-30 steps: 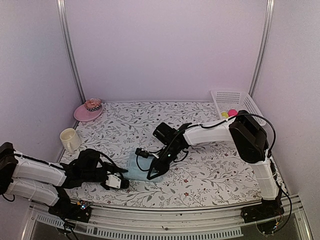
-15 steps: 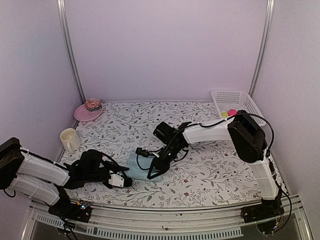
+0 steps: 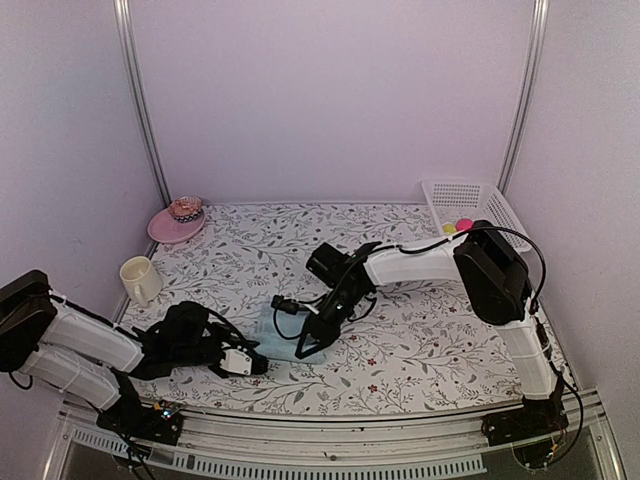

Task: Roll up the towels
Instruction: Roll the towel at the center of the board.

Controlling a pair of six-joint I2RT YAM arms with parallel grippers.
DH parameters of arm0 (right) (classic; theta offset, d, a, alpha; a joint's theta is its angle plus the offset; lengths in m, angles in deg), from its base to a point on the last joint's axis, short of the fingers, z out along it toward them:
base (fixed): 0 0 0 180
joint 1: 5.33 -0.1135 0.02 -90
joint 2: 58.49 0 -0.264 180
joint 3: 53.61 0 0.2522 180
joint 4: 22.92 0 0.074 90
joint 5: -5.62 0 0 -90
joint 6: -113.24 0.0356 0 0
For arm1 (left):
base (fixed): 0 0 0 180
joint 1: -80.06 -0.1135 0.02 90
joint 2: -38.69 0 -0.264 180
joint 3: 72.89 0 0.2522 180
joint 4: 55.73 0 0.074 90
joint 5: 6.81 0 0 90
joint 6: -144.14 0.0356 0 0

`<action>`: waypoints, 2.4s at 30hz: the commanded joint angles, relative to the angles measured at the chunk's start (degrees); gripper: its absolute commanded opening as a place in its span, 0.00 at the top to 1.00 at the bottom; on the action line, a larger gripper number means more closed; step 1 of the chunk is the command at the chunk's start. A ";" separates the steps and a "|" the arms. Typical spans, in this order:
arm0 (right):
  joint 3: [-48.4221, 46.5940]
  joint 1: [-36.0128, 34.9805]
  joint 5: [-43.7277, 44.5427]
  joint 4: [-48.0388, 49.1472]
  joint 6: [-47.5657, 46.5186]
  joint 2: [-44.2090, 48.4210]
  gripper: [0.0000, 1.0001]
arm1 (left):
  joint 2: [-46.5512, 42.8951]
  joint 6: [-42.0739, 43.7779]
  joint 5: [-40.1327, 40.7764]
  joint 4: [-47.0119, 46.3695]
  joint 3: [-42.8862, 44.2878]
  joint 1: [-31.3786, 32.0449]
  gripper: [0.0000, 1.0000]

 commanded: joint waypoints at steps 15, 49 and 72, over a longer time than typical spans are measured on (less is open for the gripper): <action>6.43 0.35 12.57 0.43 -5.61 10.99 0.48 | -1.55 -11.51 -3.83 26.22 11.70 1.02 1.00; 36.81 -15.37 50.03 38.48 -18.17 29.92 0.32 | 12.74 -18.73 -19.41 47.22 28.30 -9.31 1.00; 33.69 -14.99 58.63 38.44 -16.29 19.99 0.40 | 15.81 -18.06 -21.37 49.18 30.15 -11.55 1.00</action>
